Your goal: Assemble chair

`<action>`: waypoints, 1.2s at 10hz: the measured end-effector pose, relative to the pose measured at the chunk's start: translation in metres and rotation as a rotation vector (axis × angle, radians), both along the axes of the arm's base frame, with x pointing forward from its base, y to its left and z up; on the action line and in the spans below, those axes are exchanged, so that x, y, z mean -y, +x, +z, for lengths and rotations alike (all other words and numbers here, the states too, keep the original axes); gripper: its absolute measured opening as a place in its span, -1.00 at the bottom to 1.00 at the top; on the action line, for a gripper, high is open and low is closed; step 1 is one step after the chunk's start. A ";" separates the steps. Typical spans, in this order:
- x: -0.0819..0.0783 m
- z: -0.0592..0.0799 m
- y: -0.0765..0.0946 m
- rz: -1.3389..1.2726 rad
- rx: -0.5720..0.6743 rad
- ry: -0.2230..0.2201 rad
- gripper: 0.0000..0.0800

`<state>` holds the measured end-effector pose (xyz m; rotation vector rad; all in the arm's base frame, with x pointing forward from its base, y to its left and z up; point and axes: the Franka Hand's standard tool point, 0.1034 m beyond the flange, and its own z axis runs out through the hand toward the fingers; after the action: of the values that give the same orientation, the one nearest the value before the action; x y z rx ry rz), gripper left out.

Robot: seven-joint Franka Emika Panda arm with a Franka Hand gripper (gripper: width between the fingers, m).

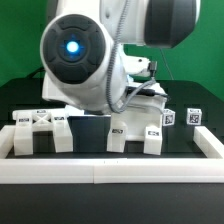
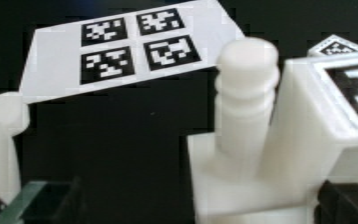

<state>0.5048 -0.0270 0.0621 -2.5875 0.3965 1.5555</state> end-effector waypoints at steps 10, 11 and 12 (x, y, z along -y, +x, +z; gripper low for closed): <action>0.014 0.002 0.043 -0.010 0.429 -0.067 0.62; 0.016 0.008 0.047 -0.013 0.492 -0.076 0.62; 0.020 0.012 0.049 -0.018 0.526 -0.080 0.62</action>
Offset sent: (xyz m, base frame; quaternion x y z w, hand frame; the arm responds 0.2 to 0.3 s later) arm 0.0000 0.0000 0.0000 0.0000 0.0650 0.0000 0.9979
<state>0.5535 -0.0467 0.0742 -2.8977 0.4281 0.8094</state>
